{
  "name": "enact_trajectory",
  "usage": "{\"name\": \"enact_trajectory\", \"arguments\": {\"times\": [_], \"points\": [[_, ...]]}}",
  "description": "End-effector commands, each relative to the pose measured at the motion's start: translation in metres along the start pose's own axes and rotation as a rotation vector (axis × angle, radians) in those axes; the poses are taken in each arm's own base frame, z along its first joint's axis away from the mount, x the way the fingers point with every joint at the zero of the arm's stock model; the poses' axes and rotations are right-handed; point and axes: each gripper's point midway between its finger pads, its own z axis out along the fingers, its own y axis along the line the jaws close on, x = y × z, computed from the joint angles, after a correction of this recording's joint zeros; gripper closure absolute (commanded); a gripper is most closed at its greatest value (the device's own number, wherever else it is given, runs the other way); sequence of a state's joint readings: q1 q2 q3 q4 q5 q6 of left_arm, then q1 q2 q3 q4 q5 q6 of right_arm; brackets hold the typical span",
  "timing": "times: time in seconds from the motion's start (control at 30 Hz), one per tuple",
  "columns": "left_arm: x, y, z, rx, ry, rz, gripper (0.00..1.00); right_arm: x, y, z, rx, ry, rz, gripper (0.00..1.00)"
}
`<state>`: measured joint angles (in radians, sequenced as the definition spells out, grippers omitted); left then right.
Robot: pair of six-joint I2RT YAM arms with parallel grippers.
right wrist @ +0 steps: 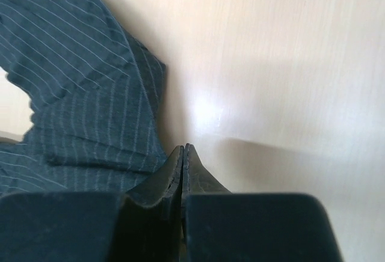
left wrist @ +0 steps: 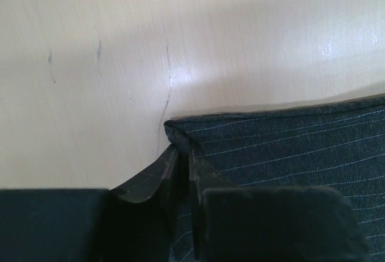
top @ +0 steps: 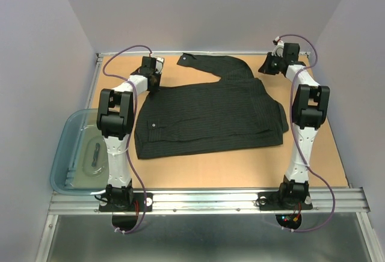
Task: Fold and stack the long sleeve shirts
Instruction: Fold the shirt
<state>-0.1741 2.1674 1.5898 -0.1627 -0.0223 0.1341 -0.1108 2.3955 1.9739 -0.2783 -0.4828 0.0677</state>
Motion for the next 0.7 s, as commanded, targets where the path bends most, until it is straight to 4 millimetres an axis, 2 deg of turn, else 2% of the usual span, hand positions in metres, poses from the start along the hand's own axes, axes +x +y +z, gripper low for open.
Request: {"name": "enact_trajectory", "arguments": {"times": [0.0,0.17,0.27,0.3,0.33,0.4,0.43,0.47,0.5,0.53,0.57,0.6,0.63,0.67], "points": [[-0.033,0.017,-0.029,-0.042,-0.067,0.002,0.80,-0.098,0.038,-0.057,-0.005,-0.215,-0.119,0.99],[-0.034,0.019,-0.039,-0.051,-0.084,-0.002,0.80,-0.110,0.055,-0.079,-0.030,-0.243,-0.128,0.99],[-0.030,0.017,-0.039,-0.040,-0.083,-0.005,0.79,-0.105,0.060,-0.081,-0.050,-0.232,-0.105,0.99],[-0.029,0.017,-0.039,-0.042,-0.083,-0.008,0.79,-0.102,0.059,-0.079,-0.053,-0.224,-0.099,0.96],[-0.027,0.015,-0.035,-0.035,-0.076,-0.010,0.79,-0.098,0.060,-0.078,-0.059,-0.215,-0.086,0.81],[-0.023,0.013,-0.032,-0.024,-0.068,-0.012,0.78,-0.083,0.058,-0.073,-0.063,-0.181,-0.056,0.69],[-0.021,0.011,-0.030,-0.017,-0.062,-0.015,0.78,-0.069,0.058,-0.070,-0.065,-0.150,-0.032,0.65],[-0.020,0.010,-0.028,-0.015,-0.058,-0.019,0.78,-0.061,0.066,-0.068,-0.073,-0.132,-0.015,0.58],[-0.019,0.010,-0.027,-0.015,-0.056,-0.020,0.78,-0.052,0.070,-0.067,-0.076,-0.114,-0.014,0.56],[-0.017,0.010,-0.026,-0.014,-0.051,-0.022,0.78,-0.033,0.072,-0.066,-0.061,-0.078,-0.003,0.55],[-0.017,0.010,-0.024,-0.017,-0.050,-0.022,0.78,-0.026,0.068,-0.065,-0.006,-0.072,0.007,0.55],[-0.016,0.010,-0.022,-0.017,-0.047,-0.023,0.78,-0.013,0.074,-0.061,0.011,-0.048,0.012,0.55],[-0.015,0.010,-0.021,-0.018,-0.044,-0.026,0.78,-0.004,0.073,-0.062,0.041,-0.034,0.026,0.55],[-0.015,0.011,-0.020,-0.021,-0.045,-0.027,0.78,0.015,0.066,-0.064,0.094,-0.006,0.070,0.55]]}}
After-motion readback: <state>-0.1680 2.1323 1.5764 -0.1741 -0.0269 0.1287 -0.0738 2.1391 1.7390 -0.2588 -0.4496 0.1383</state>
